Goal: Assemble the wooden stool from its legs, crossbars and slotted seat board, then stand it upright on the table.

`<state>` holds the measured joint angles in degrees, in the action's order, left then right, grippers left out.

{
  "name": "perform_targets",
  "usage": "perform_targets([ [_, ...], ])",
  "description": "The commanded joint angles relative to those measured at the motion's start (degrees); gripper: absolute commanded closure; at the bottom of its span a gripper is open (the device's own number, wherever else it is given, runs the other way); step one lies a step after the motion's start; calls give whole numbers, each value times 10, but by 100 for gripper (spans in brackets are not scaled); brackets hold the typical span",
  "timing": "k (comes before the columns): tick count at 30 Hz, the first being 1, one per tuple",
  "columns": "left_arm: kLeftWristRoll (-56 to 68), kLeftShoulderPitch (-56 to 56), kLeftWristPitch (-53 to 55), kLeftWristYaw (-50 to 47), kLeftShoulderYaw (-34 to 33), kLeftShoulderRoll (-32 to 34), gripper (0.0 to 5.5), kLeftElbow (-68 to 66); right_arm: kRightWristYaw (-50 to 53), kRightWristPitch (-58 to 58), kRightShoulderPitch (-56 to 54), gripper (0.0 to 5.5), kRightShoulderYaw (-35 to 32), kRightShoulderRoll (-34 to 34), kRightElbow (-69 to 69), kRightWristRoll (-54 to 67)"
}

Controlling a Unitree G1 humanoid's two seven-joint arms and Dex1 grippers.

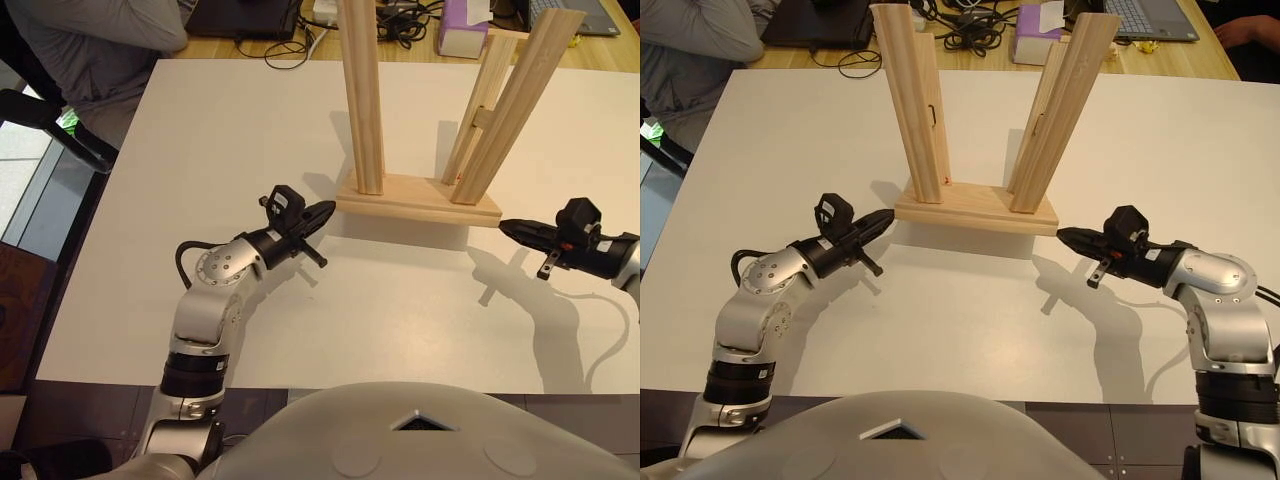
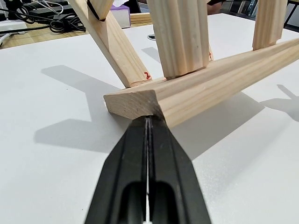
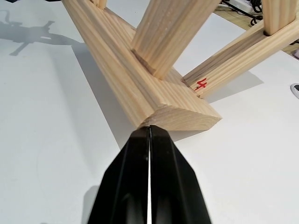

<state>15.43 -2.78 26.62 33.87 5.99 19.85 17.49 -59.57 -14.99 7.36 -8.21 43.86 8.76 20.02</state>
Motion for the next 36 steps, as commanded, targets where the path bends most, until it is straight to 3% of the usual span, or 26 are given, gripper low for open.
perform_targets([
  [1, 38, 18, 12, 26, 36, -23, 548, 34, -25, 4, -18, 550, 13, -16, 45, 44],
  [36, 107, 37, 39, 15, 18, -38, 548, 71, -24, -69, -36, 550, -24, -37, 91, 116],
])
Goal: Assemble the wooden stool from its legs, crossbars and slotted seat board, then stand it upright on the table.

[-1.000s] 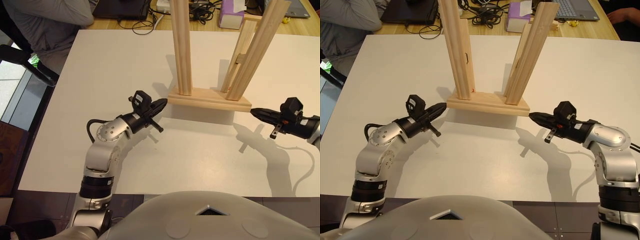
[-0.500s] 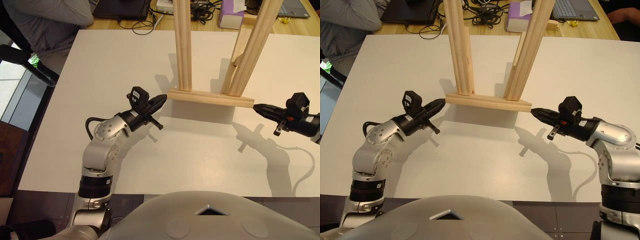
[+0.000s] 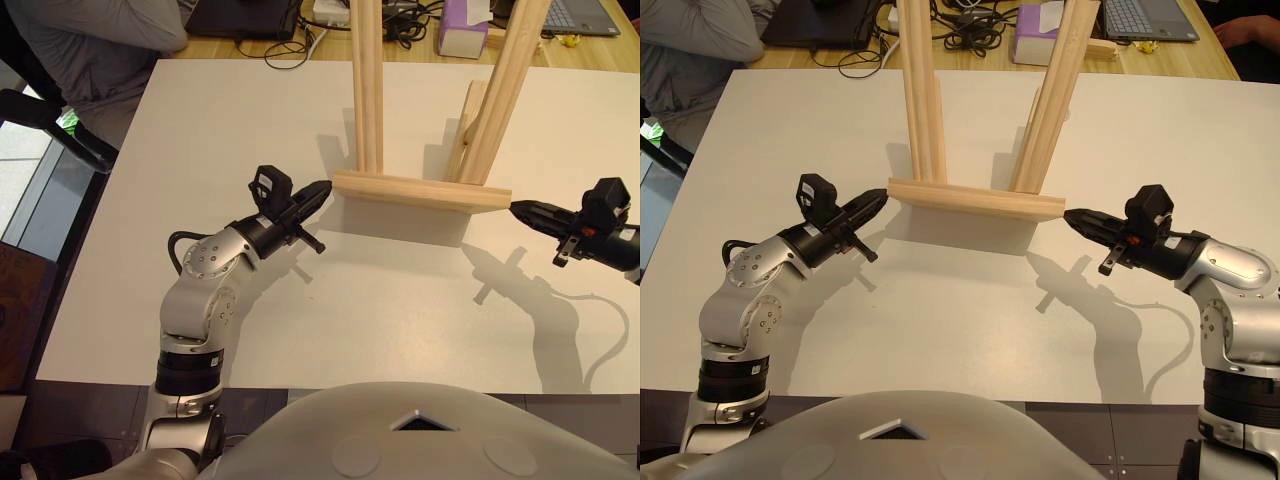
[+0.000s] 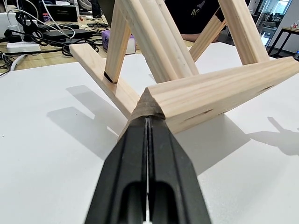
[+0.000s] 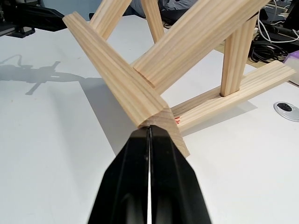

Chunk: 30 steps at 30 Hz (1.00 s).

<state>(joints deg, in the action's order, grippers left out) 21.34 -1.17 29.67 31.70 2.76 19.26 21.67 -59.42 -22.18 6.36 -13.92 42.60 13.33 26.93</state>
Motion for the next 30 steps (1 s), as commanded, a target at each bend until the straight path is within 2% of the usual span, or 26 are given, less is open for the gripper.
perform_targets([
  [1, 49, 22, 9, 36, 50, -32, 548, 29, -25, 2, -25, 550, 32, -25, 46, 49],
  [30, 61, 24, 6, 36, 47, -24, 548, 33, -12, -33, -28, 550, 16, -21, 70, 73],
])
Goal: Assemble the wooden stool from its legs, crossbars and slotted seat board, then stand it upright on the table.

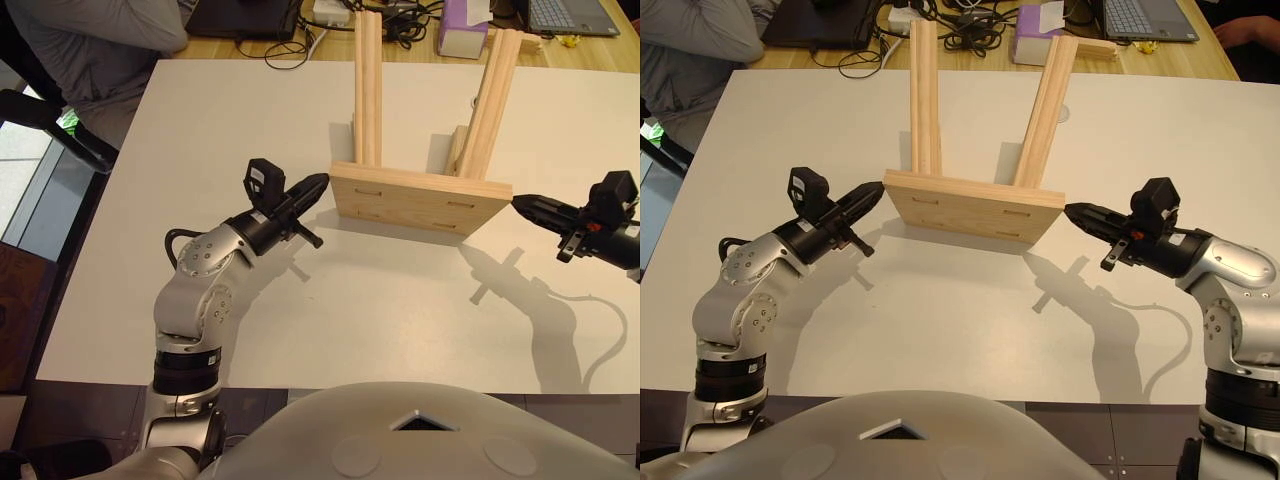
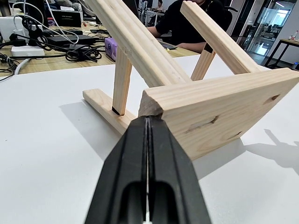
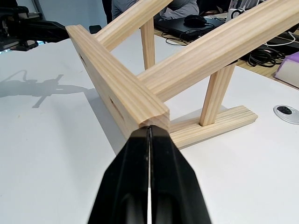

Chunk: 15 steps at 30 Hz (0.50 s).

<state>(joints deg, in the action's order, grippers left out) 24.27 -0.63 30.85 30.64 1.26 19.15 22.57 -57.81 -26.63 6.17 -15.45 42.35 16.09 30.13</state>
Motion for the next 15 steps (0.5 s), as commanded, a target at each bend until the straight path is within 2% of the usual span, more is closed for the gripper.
perform_targets([
  [1, 23, 20, -12, 43, 61, -22, 548, 17, -29, 15, -24, 550, 31, -18, 40, 37],
  [7, -15, 27, -47, 14, 38, -23, 548, -37, -27, 30, -20, 550, 24, -16, 18, 22],
  [15, -20, 27, -79, 20, -4, -5, 548, -94, -40, 58, 9, 550, -34, 12, -50, 5],
])
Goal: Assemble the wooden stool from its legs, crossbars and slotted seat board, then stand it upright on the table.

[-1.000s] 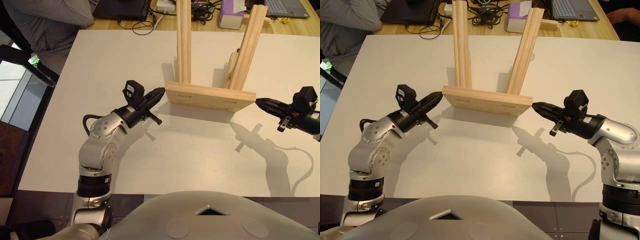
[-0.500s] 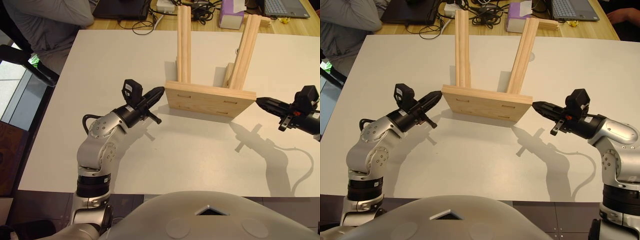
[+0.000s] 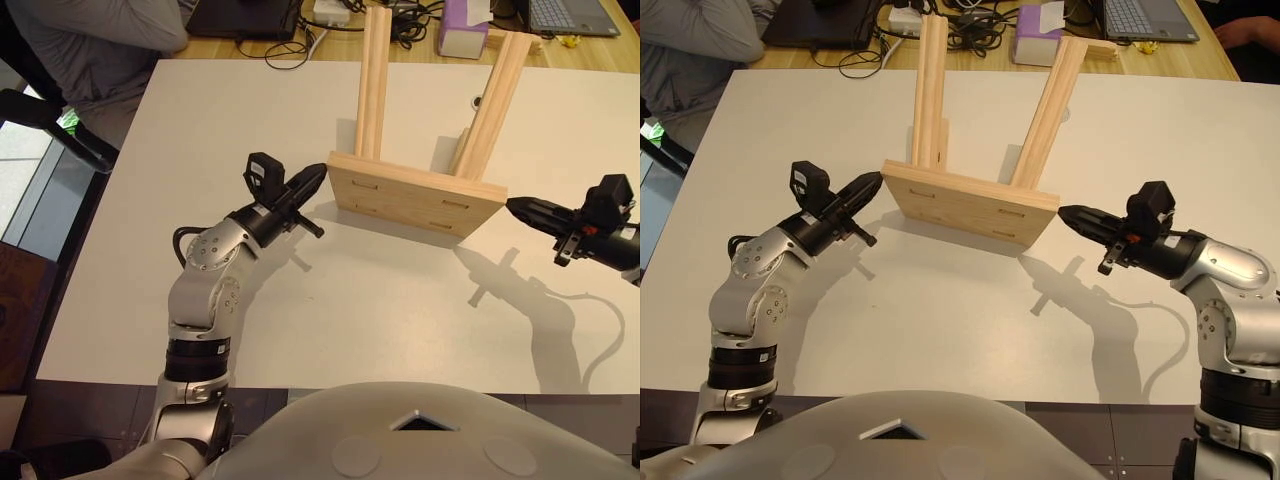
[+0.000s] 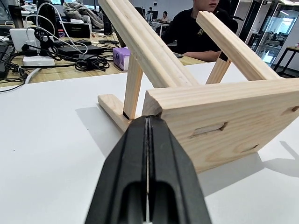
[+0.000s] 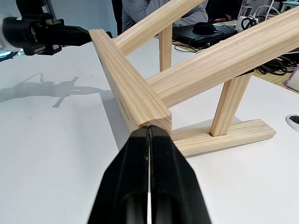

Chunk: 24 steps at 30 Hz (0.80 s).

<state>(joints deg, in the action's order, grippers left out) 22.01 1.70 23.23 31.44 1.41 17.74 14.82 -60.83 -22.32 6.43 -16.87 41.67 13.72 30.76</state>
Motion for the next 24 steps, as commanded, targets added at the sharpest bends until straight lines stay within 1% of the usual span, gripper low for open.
perform_targets([
  [1, 1, 3, -7, 14, -10, 12, 548, -25, -12, 20, 6, 550, -20, 19, -37, -5],
  [5, -12, 4, -25, 18, -21, 16, 548, -67, -16, 45, 12, 550, -9, 18, -72, -23],
  [8, -32, 8, -55, 7, -31, 17, 548, -118, -19, 74, 14, 550, 12, 16, -110, -50],
  [10, -57, 22, -89, 10, -13, 5, 548, -190, -22, 99, 11, 550, 33, 10, -149, -72],
  [14, -108, 74, -165, 34, 43, -44, 548, -382, -21, 140, -31, 550, 87, -18, -239, -113],
  [18, -131, 126, -226, 45, 50, -66, 548, -506, -23, 173, -65, 550, 122, -41, -307, -139],
  [21, -135, 146, -251, 59, 48, -65, 548, -549, -20, 191, -78, 550, 140, -55, -331, -151],
  [24, -140, 146, -264, 72, 46, -56, 548, -566, -6, 213, -95, 550, 152, -69, -363, -169],
])
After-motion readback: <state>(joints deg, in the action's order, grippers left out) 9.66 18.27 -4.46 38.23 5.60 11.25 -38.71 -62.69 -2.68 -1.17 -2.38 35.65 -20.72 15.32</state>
